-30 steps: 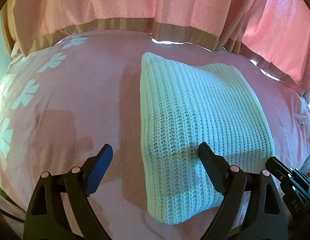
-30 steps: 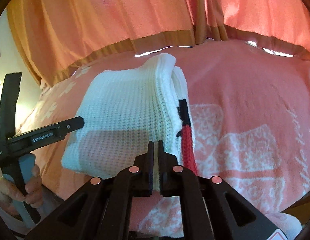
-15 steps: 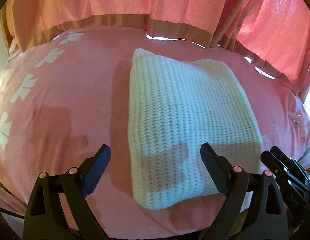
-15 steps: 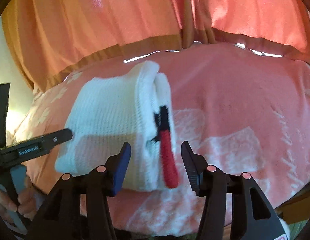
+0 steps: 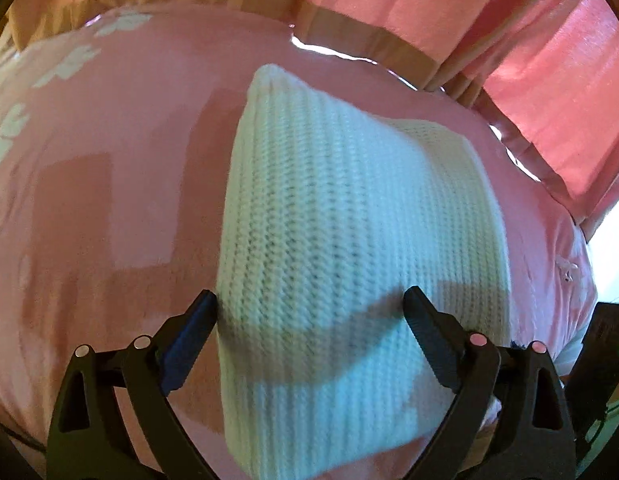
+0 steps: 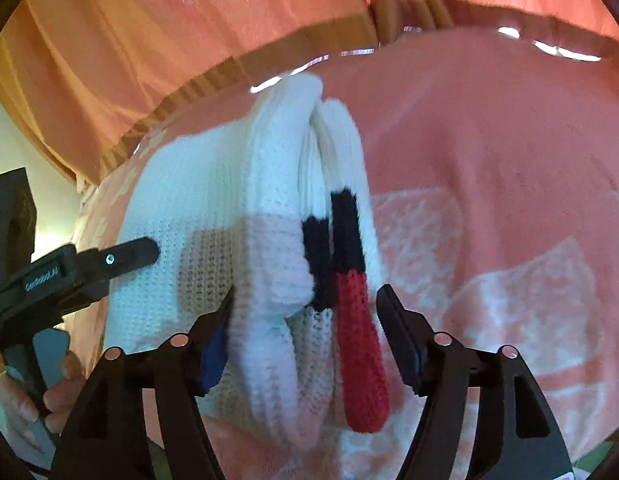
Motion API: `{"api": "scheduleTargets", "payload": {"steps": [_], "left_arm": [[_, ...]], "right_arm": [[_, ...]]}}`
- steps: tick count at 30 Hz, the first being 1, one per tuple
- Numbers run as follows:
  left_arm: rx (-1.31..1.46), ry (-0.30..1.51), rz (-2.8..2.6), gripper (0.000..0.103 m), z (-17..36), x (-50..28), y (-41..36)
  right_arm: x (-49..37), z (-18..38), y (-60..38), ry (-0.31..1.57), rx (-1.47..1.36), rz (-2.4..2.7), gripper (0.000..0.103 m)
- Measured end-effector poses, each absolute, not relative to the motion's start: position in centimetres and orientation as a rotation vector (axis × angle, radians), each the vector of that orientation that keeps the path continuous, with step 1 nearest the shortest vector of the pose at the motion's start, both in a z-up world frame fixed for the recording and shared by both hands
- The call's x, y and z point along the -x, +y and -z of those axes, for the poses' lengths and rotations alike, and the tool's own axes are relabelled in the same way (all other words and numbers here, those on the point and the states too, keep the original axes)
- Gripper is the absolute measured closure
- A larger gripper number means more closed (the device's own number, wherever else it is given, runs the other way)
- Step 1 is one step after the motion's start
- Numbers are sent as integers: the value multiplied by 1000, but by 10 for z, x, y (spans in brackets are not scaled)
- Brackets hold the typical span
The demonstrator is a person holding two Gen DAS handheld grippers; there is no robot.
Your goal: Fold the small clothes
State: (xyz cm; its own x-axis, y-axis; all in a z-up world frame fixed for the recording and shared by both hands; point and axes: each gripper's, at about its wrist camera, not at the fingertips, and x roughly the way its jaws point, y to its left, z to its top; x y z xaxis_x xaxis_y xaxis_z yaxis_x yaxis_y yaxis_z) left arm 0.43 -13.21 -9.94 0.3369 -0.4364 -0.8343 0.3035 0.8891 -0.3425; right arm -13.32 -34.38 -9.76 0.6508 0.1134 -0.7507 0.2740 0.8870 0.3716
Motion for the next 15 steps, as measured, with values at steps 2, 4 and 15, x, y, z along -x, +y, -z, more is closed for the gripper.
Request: {"api": "scheduleTargets", "payload": {"steps": [2,4,15], "left_arm": [[172,1150,508,10,110,-10,-129],[238,1201,557,8,124,-17,-127],[212,1164,653,45,108,-23,-141]], "right_arm": [[131,100,-344,870,-494,87,28],[127,104,-346,878,-521,73,24],[116,110,-345,829,-646,-27,62]]}}
